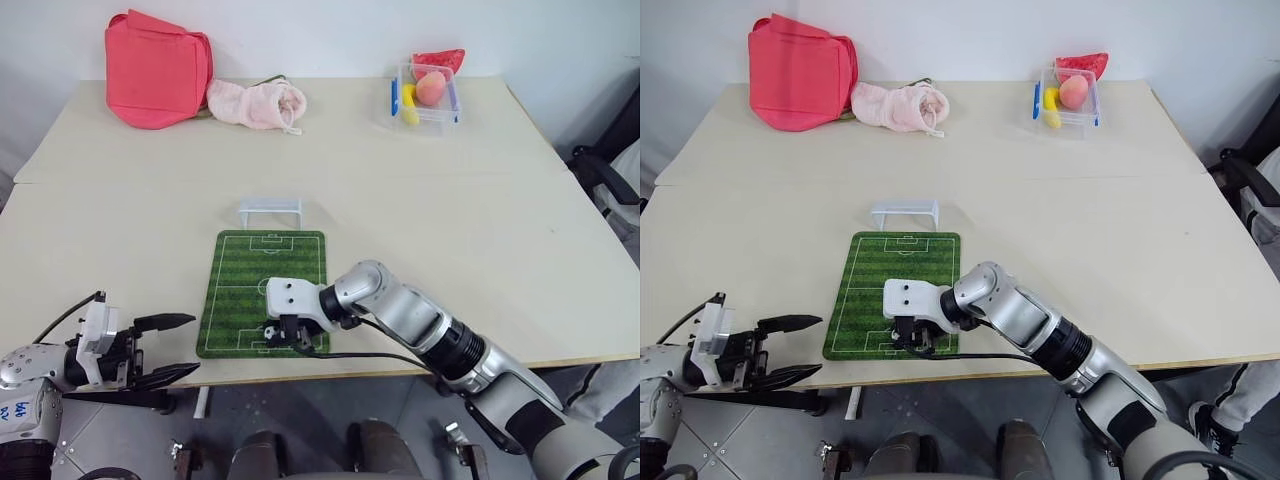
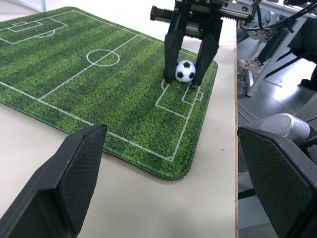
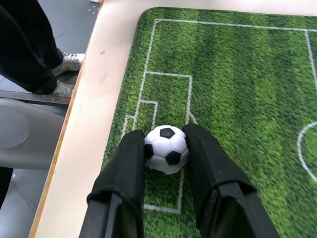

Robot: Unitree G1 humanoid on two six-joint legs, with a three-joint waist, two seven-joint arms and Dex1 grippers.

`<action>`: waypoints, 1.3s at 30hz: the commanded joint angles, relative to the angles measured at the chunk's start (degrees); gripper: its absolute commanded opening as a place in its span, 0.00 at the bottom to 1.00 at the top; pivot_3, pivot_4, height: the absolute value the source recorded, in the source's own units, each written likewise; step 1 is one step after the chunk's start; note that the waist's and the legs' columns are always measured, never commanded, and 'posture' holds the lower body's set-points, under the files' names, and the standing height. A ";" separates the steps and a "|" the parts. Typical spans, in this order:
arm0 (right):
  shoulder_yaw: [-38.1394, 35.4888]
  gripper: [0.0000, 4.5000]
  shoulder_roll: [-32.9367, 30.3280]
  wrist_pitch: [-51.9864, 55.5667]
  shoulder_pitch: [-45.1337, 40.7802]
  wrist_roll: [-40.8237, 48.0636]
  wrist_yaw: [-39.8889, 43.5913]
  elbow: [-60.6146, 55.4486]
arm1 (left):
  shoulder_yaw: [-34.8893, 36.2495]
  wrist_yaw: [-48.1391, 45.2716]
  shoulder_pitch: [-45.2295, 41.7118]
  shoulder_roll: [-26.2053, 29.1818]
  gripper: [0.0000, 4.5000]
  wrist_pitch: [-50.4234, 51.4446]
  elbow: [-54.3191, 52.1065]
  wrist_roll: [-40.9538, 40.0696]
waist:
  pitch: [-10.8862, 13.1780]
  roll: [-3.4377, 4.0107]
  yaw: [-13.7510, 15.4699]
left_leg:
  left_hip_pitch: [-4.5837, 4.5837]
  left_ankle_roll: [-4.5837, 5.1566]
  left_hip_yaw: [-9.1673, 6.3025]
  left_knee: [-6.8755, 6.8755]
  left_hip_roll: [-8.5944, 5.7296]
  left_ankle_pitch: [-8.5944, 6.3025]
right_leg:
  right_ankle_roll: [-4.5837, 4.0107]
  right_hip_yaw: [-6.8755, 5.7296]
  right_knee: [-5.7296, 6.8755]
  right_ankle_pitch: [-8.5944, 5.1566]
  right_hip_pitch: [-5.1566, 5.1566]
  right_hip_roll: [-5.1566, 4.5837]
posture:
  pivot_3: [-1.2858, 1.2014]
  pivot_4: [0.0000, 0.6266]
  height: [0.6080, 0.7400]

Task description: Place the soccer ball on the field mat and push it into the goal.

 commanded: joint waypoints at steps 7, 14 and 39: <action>0.15 0.19 3.50 -2.81 -1.78 -1.46 1.63 2.41 | 1.46 1.65 -0.33 0.21 1.00 -1.32 -0.45 -0.81 | 0.00 0.00 -0.02 | -0.01 0.00 -0.01 0.00 -0.01 -0.01 | 0.00 -0.01 0.00 0.00 -0.01 -0.02 | 0.52 0.24 1.00; -0.04 0.27 4.17 -3.28 -1.79 -2.25 2.18 3.13 | 1.05 2.51 -1.33 -0.01 1.00 -2.00 0.46 -0.33 | 0.00 0.00 -0.04 | -0.01 -0.01 -0.03 0.00 0.00 -0.01 | 0.00 -0.02 0.01 0.00 0.00 -0.01 | 0.52 0.24 1.00; -5.27 0.43 0.32 6.65 -2.26 2.29 4.05 -13.56 | -0.17 2.50 -3.69 -0.19 1.00 -2.37 2.35 -0.55 | -0.02 -0.03 0.10 | -0.61 -0.02 -0.10 0.18 0.00 -0.02 | -0.03 -0.06 0.17 0.02 -0.56 0.00 | 0.52 0.24 1.00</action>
